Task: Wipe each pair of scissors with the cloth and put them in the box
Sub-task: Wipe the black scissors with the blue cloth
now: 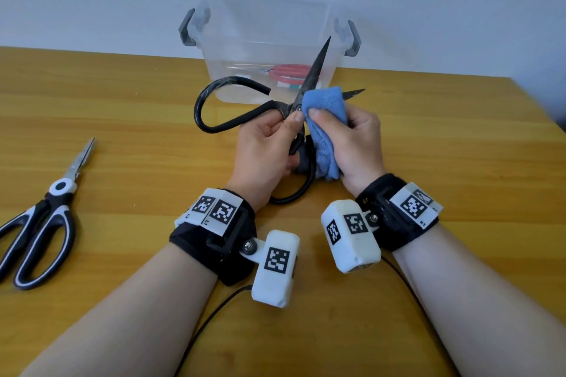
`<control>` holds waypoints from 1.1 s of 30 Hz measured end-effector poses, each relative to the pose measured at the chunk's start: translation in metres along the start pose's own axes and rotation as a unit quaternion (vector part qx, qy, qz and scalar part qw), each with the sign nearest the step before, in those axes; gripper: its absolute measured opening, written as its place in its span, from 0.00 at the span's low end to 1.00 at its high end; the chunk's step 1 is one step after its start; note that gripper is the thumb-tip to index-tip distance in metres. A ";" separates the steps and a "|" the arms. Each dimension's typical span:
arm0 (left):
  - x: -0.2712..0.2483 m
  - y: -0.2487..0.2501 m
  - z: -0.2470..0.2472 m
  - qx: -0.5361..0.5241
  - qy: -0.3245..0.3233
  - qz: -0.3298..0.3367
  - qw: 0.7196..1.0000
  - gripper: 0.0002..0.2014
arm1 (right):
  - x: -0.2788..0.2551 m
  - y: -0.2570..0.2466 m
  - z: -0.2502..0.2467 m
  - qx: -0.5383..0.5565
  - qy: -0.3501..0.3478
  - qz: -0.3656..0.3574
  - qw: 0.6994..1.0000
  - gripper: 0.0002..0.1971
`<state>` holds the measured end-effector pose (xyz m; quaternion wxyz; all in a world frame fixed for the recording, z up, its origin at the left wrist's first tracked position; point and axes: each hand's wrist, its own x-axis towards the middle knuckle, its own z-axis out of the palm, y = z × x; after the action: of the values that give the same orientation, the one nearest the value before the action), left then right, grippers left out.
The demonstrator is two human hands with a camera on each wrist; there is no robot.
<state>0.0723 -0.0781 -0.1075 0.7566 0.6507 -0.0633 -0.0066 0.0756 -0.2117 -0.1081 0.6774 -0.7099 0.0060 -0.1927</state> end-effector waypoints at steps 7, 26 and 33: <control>-0.002 0.002 0.002 0.019 0.007 -0.029 0.999 0.21 | 0.011 0.009 -0.006 0.052 0.181 0.030 0.982 0.13; 0.000 0.001 -0.001 0.018 0.009 -0.029 0.999 0.22 | 0.002 0.004 -0.001 0.016 0.010 -0.002 1.000 0.10; -0.002 0.002 0.000 0.033 0.012 -0.059 0.998 0.18 | 0.017 0.012 -0.016 0.085 0.220 0.030 0.971 0.13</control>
<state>0.0705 -0.0771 -0.1053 0.7338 0.6780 -0.0161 -0.0415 0.0899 -0.2329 -0.1152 0.7229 -0.5895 0.1598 -0.3231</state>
